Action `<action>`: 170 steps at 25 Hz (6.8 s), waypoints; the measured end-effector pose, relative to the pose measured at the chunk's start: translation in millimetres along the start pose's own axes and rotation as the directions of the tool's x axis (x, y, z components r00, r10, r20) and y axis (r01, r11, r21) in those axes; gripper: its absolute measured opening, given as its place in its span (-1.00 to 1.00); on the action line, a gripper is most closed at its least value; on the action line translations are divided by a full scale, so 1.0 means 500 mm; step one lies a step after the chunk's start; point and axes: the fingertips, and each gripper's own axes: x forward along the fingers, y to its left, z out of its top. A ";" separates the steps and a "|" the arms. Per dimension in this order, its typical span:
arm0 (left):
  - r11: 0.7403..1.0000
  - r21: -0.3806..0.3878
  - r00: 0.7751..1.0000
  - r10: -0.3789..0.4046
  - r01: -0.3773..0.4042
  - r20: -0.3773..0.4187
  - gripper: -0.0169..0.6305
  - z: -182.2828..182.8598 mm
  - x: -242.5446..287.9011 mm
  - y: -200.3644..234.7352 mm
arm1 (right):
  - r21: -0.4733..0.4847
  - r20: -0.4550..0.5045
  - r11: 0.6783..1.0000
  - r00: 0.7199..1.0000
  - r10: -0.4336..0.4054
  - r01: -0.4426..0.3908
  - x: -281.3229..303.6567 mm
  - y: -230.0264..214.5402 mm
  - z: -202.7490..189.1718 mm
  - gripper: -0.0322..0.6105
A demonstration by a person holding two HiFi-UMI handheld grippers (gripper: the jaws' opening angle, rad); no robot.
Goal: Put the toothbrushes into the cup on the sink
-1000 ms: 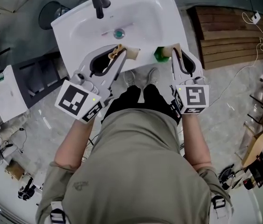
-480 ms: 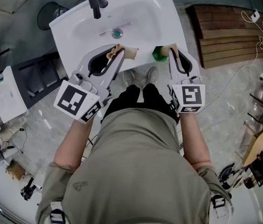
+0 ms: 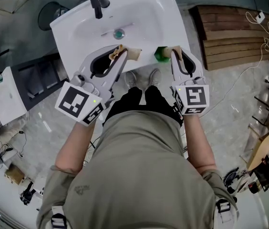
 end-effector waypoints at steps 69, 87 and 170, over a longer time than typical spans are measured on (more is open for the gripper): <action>0.997 0.066 0.992 0.041 -0.049 0.118 -0.80 0.067 0.000 -0.164 | 0.039 0.055 0.980 0.980 0.193 -0.195 -0.293 0.054 -0.007 -0.87; 0.997 0.009 0.991 0.076 -0.078 0.112 -0.80 0.018 0.090 -0.133 | 0.018 -0.039 0.972 0.971 0.235 -0.235 -0.291 0.045 -0.049 -0.87; 0.989 -0.023 0.989 0.144 -0.144 0.020 -0.79 -0.141 0.189 -0.088 | 0.042 -0.148 0.959 0.947 0.285 -0.282 -0.217 -0.005 -0.095 -0.87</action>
